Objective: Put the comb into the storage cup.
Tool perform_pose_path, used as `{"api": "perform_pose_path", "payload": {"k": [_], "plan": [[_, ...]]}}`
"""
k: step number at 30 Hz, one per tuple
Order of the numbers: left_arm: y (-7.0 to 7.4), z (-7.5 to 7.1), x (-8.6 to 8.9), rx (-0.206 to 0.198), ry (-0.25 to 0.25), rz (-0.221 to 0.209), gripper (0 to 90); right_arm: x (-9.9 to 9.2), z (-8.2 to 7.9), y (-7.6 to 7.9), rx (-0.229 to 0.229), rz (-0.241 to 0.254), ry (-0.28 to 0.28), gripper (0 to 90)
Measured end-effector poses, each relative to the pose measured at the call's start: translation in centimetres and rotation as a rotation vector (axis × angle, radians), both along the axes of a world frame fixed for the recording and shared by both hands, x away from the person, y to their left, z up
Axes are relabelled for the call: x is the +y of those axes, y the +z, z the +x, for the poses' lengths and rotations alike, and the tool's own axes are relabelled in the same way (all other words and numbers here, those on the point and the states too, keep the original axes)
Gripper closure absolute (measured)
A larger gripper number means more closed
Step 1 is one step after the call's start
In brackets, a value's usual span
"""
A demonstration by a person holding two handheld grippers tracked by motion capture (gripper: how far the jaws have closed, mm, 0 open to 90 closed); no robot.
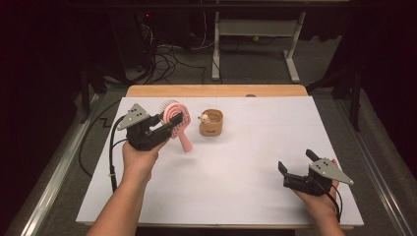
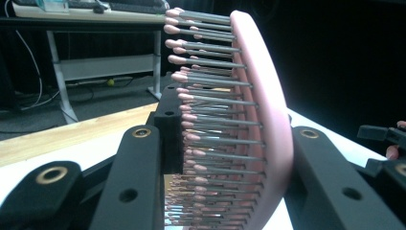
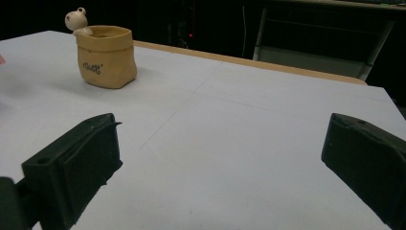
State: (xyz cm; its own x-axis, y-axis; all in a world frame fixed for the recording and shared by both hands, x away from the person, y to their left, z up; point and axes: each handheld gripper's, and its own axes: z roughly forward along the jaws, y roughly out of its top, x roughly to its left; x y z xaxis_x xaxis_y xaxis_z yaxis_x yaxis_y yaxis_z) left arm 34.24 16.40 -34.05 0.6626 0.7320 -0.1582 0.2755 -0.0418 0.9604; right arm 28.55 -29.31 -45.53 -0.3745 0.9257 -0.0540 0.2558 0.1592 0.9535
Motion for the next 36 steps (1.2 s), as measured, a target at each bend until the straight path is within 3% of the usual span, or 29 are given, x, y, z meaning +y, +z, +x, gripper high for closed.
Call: {"api": "perform_pose_path", "payload": {"k": [13, 24, 36], "plan": [[1.0, 1.4, -1.4, -0.017, 0.0, -0.013, 63.5, 0.2, 0.0, 0.0, -0.001, -0.008, 0.008, 0.4], [2.6, 2.8, -3.2, -0.044, -0.002, -0.027, 63.5, 0.1, 0.0, 0.0, -0.006, -0.006, 0.01, 0.4], [3.6, 4.5, -5.1, -0.044, -0.013, -0.033, 63.5, 0.0, 0.0, 0.0, -0.007, 0.001, 0.009, 0.4]]}}
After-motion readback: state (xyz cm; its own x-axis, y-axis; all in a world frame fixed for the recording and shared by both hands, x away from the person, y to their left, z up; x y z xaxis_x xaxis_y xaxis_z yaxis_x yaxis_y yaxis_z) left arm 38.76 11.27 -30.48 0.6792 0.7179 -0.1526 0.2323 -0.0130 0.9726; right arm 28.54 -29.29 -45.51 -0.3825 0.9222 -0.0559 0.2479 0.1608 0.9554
